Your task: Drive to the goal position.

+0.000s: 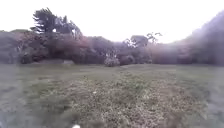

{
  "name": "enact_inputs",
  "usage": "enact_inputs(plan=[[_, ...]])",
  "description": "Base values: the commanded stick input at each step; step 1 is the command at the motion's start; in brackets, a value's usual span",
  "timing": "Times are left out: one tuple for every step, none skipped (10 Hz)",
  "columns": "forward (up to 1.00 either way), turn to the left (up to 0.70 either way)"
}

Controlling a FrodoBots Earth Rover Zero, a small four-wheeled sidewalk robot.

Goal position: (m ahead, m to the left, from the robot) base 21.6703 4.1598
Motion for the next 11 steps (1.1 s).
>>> enact_inputs(plan=[[0.45, 0.15], [0.45, 0.27], [0.45, 0.27], [0.45, 0.27], [0.45, 0.27], [0.45, 0.27], [0.45, 0.27], [0.45, 0.27], [0.45, 0.27], [0.45, 0.27], [0.45, 0.27]])
